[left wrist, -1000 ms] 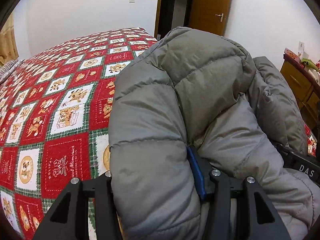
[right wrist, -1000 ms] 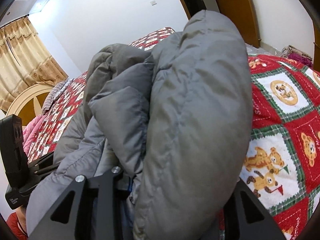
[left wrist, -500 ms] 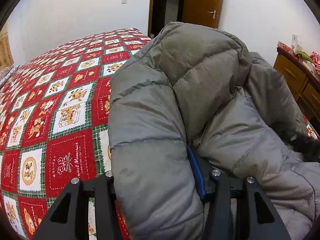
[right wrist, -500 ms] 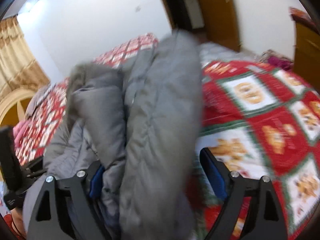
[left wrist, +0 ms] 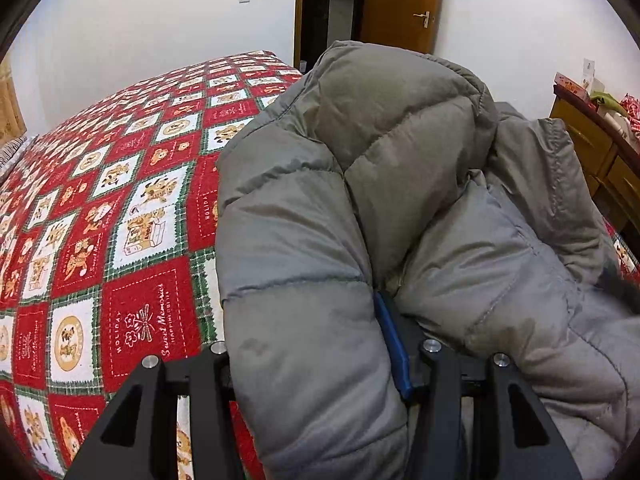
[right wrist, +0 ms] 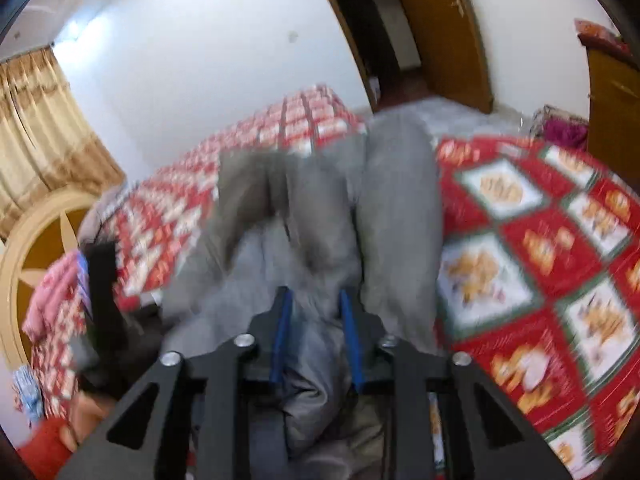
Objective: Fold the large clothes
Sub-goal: 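Carry the held grey jacket bundle with both tools across the bedspread, then lower the bundle onto the bedspread and open both tools to release it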
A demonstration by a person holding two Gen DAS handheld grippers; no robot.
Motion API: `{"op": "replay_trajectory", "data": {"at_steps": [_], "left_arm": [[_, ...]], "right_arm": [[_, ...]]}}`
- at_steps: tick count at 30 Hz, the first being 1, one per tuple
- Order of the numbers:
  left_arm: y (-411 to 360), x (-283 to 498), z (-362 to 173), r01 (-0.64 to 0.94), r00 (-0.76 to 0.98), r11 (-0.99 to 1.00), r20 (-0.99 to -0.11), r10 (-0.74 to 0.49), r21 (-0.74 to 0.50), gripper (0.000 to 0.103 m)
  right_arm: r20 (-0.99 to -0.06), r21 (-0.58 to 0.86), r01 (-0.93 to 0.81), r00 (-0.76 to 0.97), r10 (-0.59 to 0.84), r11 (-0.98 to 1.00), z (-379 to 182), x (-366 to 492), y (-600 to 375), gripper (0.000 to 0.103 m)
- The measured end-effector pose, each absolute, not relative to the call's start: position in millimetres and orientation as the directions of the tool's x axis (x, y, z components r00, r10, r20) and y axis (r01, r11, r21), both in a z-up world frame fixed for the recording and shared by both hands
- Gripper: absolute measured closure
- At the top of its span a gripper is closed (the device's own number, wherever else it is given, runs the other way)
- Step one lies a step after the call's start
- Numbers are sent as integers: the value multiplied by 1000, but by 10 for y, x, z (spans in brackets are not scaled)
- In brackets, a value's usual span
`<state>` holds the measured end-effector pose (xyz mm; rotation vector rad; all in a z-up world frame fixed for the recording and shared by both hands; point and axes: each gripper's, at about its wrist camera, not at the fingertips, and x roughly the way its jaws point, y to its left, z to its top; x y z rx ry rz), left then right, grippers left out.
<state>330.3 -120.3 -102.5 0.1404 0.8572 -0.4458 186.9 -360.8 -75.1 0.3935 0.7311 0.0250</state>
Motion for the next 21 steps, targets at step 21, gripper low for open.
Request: {"op": "replay_trajectory", "data": {"at_steps": [21], "left_arm": [[-1332, 3268, -963, 473, 598, 880, -748, -286, 41, 47]], "right_arm": [[-636, 298, 90, 761, 127, 950, -183, 2513, -3795, 73]]}}
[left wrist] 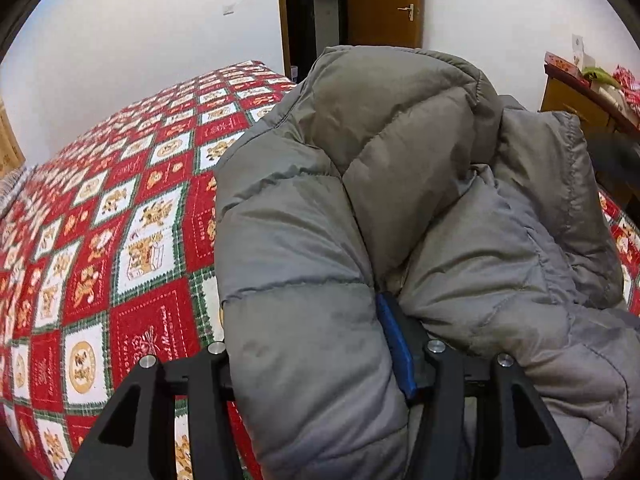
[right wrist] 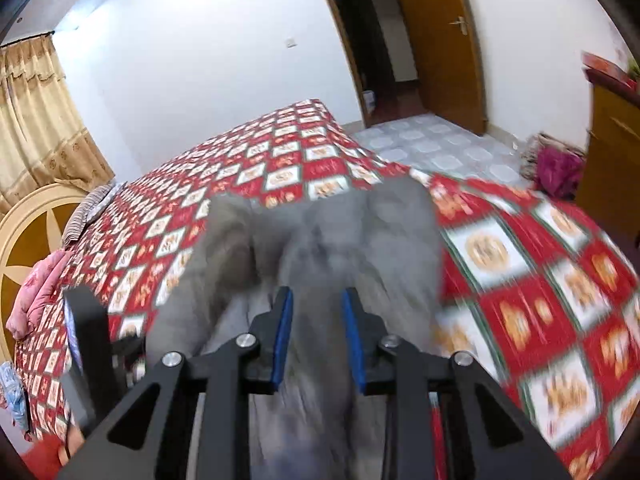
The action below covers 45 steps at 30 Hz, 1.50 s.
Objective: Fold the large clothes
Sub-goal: 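Lower the bundle onto the bedspread and open both tools to release it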
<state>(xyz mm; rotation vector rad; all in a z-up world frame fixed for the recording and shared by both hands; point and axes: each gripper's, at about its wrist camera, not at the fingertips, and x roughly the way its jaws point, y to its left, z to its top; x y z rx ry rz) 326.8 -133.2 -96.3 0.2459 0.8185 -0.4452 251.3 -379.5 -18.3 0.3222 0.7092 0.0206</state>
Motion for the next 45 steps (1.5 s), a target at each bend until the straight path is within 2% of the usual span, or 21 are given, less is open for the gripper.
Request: {"op": "replay_trajectory", "data": {"at_steps": [1, 3, 4, 5, 7, 9, 11, 13, 17, 21, 23, 25, 27, 30, 34, 41, 45], "left_arm": [[-1340, 3264, -962, 475, 601, 878, -747, -283, 50, 47], [-1325, 3271, -962, 483, 597, 874, -748, -289, 48, 47], [-1304, 3280, -959, 487, 591, 872, -749, -298, 37, 47], [-1261, 3302, -953, 496, 577, 868, -751, -320, 10, 47], [-1145, 3349, -908, 505, 543, 861, -752, -373, -63, 45], [-973, 3394, -783, 492, 543, 862, -732, -412, -120, 37], [-864, 3405, -626, 481, 588, 869, -690, -421, -120, 25], [-817, 3478, -446, 465, 634, 878, -651, -418, -111, 19], [-958, 3978, -373, 387, 705, 921, -656, -271, 36, 19], [-1105, 4476, -771, 346, 648, 935, -741, -177, 79, 19], [-1202, 4498, -908, 353, 673, 925, -725, -145, 142, 19], [-1239, 4509, -987, 361, 689, 918, -711, -145, 163, 19], [-1218, 4574, -1071, 366, 667, 924, -724, -177, 111, 19], [-1247, 4667, -1174, 374, 644, 924, -739, -197, 80, 18], [-1368, 4577, -1156, 380, 681, 908, -717, -146, 177, 18], [-1112, 4371, -936, 374, 672, 913, -726, -146, 163, 18], [-891, 4144, -778, 360, 697, 918, -702, -144, 169, 18]], "right_arm": [[-658, 296, 77, 739, 145, 952, -220, 2709, -3777, 73], [-704, 230, 101, 704, 94, 968, -347, 2994, -3741, 74], [-726, 186, 121, 685, 53, 975, -436, 3075, -3707, 78], [-747, 143, 162, 665, -1, 976, -533, 3162, -3718, 78], [-761, 156, 218, 648, -24, 963, -757, 3211, -3764, 80], [-740, 120, 236, 669, -72, 964, -921, 3155, -3738, 81], [-717, 75, 241, 688, -116, 968, -969, 3089, -3727, 81], [-700, 98, 267, 703, -125, 959, -1007, 3022, -3752, 81], [-695, 128, 273, 710, -110, 954, -996, 2976, -3797, 81], [-692, 159, 268, 717, -87, 950, -994, 2999, -3840, 81], [-687, 193, 264, 724, -62, 945, -1027, 3037, -3903, 81], [-686, 245, 265, 727, -27, 933, -1060, 3048, -3984, 81], [-685, 279, 272, 729, -8, 921, -1078, 3052, -4044, 81], [-691, 272, 286, 723, -20, 919, -1083, 3092, -4038, 81], [-699, 248, 292, 714, -39, 924, -1075, 3108, -4006, 81], [-701, 205, 294, 710, -69, 934, -1051, 3114, -3944, 81], [-700, 186, 283, 711, -75, 941, -1036, 3111, -3910, 79]]}}
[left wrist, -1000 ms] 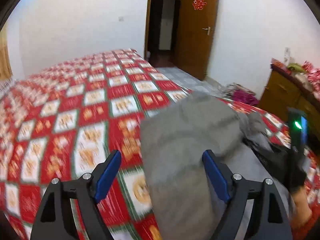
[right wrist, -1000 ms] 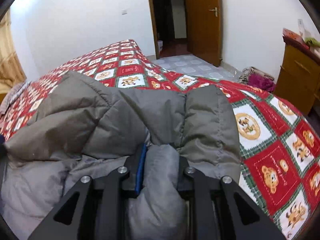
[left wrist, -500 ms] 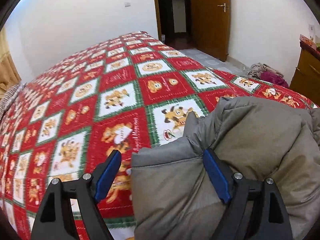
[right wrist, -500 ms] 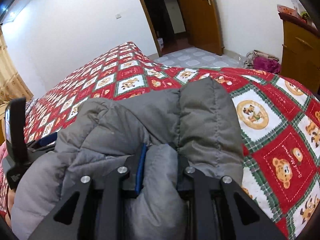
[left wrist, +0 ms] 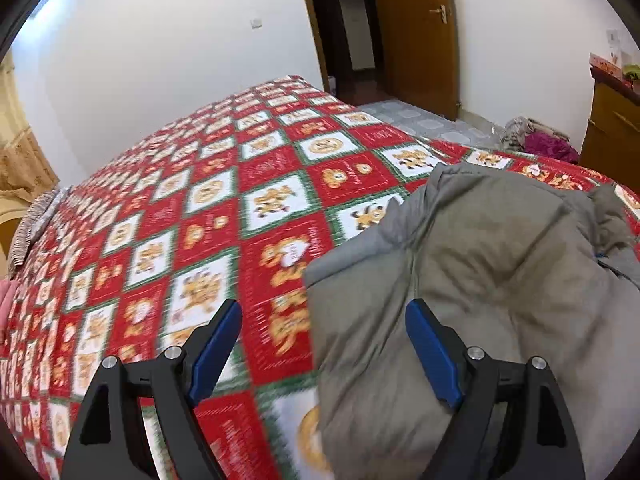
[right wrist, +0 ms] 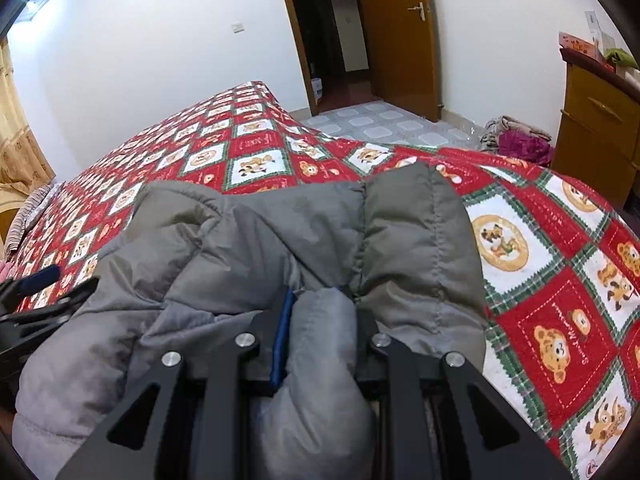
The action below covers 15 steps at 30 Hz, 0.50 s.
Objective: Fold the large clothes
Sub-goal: 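Lower the bundle onto the bedspread and open both tools to release it, then lift both open tools up and back away from the folded jacket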
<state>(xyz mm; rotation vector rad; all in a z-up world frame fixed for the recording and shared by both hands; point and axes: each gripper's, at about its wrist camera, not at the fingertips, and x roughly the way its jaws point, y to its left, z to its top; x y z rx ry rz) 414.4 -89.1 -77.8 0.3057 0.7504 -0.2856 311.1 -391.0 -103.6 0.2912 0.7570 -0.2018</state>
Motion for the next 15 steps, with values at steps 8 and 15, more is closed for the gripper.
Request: {"op": "replay_trajectory", "data": {"at_steps": [8, 15], "left_arm": [[-490, 3633, -649, 374, 694, 918, -696, -184, 129, 18], [-317, 3014, -641, 390, 716, 910, -668, -202, 143, 19]], "right_arm": [[-633, 214, 247, 772, -58, 945, -438, 2445, -3962, 70], [-641, 237, 180, 768, 14, 955, -425, 1623, -3395, 70]]}}
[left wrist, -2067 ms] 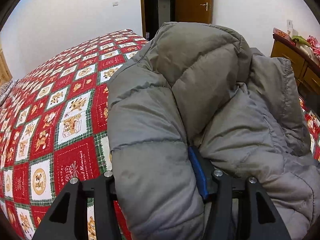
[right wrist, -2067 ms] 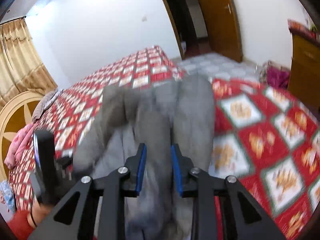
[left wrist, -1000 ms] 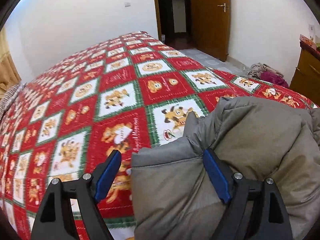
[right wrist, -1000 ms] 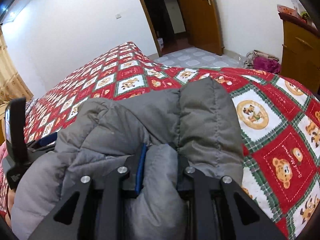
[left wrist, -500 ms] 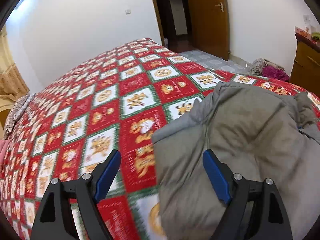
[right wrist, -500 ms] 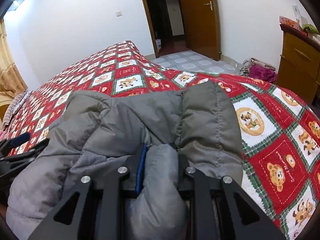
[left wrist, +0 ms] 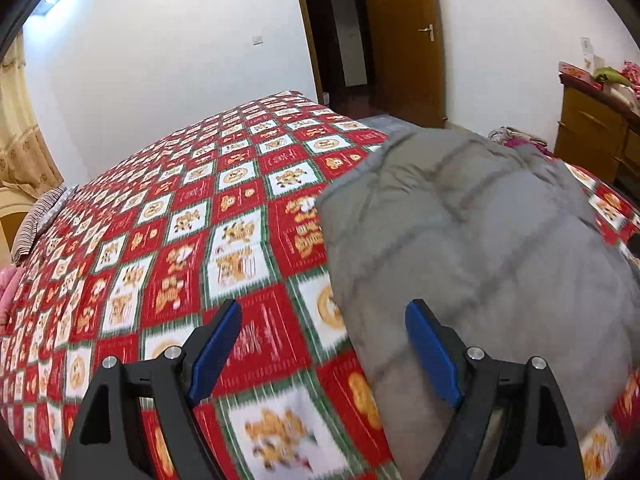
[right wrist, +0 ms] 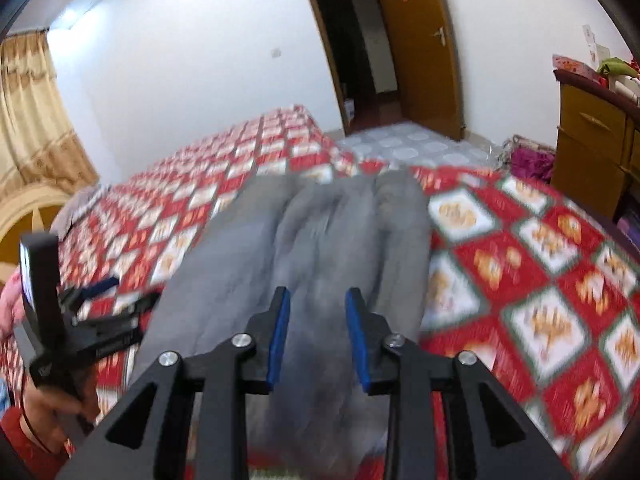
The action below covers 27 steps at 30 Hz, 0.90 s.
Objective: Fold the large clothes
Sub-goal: 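Lift both open tools up and back away from the folded jacket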
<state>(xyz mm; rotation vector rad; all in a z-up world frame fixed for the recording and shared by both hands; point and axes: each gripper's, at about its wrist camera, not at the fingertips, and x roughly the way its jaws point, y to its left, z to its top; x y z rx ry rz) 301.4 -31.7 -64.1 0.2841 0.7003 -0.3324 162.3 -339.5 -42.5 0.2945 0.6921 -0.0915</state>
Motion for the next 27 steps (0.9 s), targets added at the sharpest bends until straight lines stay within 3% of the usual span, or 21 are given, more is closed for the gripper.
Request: {"op": "replay_trajectory", "data": {"at_steps": [3, 6, 17, 20, 23, 25, 27], "left_arm": [[-264, 2826, -753, 378, 712, 920, -668, -216, 106, 19], [-356, 2760, -890, 382, 728, 909, -660, -187, 163, 18], [-663, 2844, -1016, 404, 725, 869, -679, -112, 287, 18], [-465, 2717, -829, 409, 708, 885, -690, -152, 224, 18], [-151, 2458, -640, 413, 710, 904, -661, -242, 113, 18], [87, 2234, -551, 397, 733, 916, -622, -276, 62, 18], [232, 2052, -520, 379, 746, 925, -601, -288, 27, 17]], "right_arm": [[-690, 246, 211, 723, 18, 946, -754, 1588, -3232, 70], [-741, 231, 274, 671, -13, 933, -1018, 1698, -3208, 66], [-767, 114, 322, 630, -123, 940, -1071, 1860, -3084, 64], [-741, 125, 336, 658, -137, 934, -1029, 1756, -3074, 61], [-682, 89, 362, 701, -208, 928, -885, 1489, -2995, 47], [-634, 62, 366, 733, -247, 928, -735, 1322, -2874, 22], [-577, 45, 363, 770, -272, 931, -564, 1141, -2748, 16]]}}
